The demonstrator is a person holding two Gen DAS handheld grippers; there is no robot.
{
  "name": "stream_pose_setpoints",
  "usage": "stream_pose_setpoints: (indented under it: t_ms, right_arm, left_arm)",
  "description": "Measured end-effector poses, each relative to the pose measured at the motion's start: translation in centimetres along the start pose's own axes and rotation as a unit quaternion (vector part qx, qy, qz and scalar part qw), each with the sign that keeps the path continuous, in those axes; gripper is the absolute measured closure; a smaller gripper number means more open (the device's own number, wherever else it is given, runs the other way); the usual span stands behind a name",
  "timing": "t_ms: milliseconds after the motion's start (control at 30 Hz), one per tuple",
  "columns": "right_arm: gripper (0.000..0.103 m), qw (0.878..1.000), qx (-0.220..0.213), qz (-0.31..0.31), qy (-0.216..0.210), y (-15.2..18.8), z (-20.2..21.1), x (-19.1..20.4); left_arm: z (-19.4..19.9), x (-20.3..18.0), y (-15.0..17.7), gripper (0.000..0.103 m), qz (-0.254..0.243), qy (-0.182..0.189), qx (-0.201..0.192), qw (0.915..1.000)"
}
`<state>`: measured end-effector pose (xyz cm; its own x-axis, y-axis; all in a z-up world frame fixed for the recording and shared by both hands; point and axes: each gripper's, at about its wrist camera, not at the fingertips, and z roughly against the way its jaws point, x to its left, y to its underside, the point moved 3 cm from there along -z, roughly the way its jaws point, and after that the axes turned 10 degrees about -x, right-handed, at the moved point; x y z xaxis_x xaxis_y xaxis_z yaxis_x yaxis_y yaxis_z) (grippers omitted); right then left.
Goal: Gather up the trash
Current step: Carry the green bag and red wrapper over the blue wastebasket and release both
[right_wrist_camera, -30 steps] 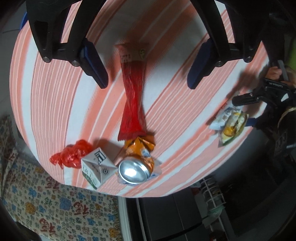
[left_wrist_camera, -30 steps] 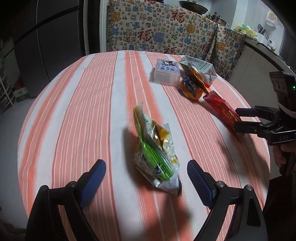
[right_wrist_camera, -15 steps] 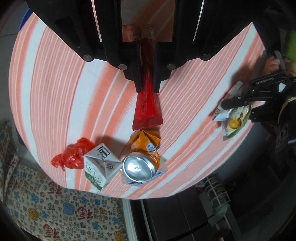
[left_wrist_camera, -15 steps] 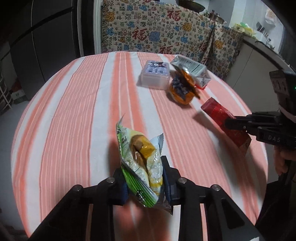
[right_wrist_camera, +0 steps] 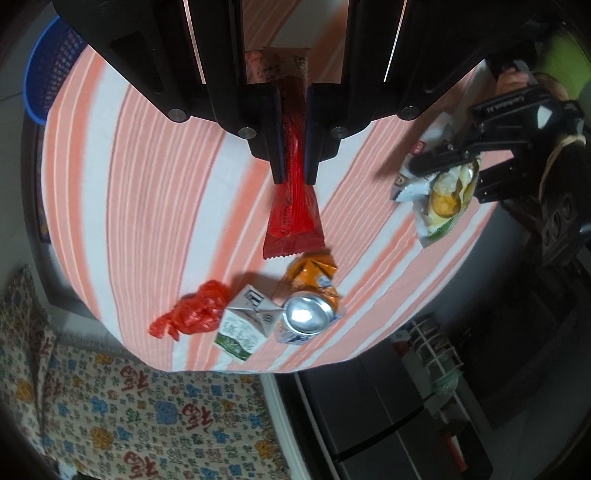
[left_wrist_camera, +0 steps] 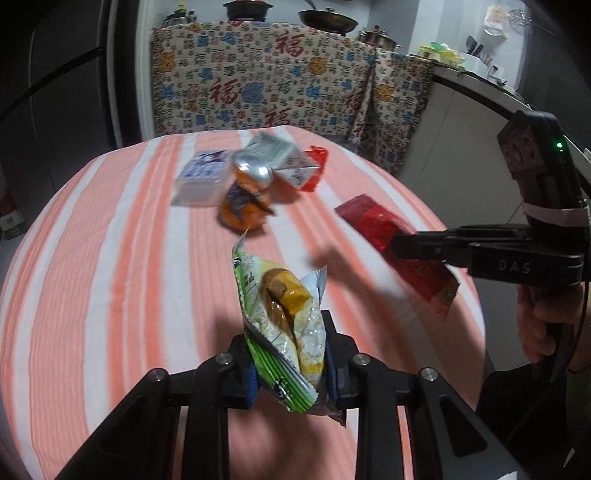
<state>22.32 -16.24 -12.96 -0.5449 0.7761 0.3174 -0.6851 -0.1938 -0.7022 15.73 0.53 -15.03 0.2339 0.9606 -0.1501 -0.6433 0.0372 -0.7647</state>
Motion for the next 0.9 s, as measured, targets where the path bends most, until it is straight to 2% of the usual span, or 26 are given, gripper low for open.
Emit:
stream_pose_setpoints:
  t_ms: [267,400,600,767,900]
  right_arm:
    - [0.095,0.998,-0.029,-0.047,0.0,-0.2,3.1,-3.0]
    - [0.095,0.997,-0.048,-0.066,0.015,-0.7,5.9,-5.5]
    - [0.095,0.988,-0.074,-0.101,0.092,0.5,12.3,-12.6]
    - [0.095,0.97,-0.079,-0.147,0.179,3.5,16.9,-20.1]
    - [0.095,0.953,-0.086,-0.183,0.226,6.0,18.6,-24.5]
  left_arm:
    - [-2.2,-4.3,-1.6,0.076,-0.016,0.027,0.006,0.9995]
    - [-3.1,-7.4,-2.9,0.076,-0.03,0.052,0.008,0.9982]
    - [-5.8,-15.2,-4.8,0.076,-0.063,0.11,0.014,0.9918]
    - [-9.4,-22.8,-5.2,0.076,-0.081,0.156,0.038,0.9837]
    - [-12.4,-28.6,-4.9,0.076,-0.093,0.185,0.06,0.9765]
